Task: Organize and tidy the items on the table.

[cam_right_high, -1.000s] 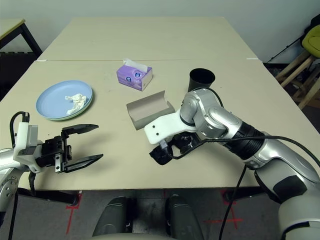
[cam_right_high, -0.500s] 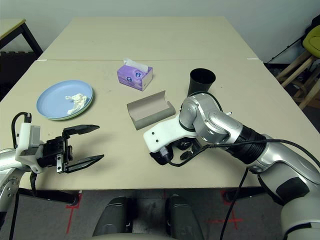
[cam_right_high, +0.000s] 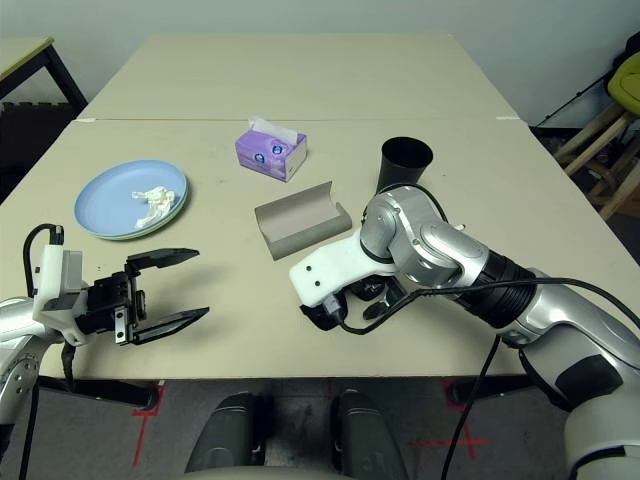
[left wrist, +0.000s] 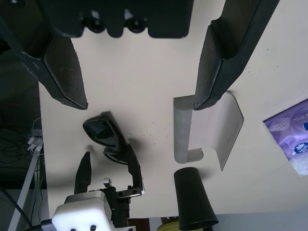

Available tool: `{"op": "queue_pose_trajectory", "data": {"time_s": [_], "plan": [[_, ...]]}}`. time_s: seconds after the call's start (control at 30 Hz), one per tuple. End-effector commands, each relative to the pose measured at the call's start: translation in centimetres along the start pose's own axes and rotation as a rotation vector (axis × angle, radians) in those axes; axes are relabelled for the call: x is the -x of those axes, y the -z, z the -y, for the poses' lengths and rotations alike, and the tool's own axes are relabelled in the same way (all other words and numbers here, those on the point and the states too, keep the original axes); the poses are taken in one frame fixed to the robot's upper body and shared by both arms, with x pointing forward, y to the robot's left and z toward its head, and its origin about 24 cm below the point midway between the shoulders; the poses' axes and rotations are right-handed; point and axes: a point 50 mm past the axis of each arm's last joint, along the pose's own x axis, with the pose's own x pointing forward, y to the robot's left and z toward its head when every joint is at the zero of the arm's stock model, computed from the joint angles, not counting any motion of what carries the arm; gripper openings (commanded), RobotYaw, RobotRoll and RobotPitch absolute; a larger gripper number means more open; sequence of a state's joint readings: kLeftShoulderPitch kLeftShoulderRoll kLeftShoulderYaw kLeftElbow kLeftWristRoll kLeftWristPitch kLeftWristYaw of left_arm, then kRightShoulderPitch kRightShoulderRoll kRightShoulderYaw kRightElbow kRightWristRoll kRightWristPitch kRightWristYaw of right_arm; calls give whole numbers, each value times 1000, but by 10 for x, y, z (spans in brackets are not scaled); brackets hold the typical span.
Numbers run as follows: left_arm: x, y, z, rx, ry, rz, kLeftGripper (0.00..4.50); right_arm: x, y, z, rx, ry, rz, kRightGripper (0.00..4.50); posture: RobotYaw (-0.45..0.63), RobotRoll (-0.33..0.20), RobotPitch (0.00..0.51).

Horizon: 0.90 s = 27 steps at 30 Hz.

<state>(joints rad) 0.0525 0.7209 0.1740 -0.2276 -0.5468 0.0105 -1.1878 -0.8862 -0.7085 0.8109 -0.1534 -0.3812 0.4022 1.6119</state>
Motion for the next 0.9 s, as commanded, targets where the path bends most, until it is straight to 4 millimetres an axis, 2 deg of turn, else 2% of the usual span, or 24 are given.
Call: {"op": "queue_pose_trajectory", "data": {"time_s": [0.03, 0.9], "plan": [[-5, 1, 6, 1, 22, -10, 4471, 5, -2, 0, 10, 24, 12, 4500, 154, 0, 86], [-9, 2, 3, 3, 25, -18, 4471, 2, 0, -9, 33, 97, -8, 4500, 131, 0, 96]]}}
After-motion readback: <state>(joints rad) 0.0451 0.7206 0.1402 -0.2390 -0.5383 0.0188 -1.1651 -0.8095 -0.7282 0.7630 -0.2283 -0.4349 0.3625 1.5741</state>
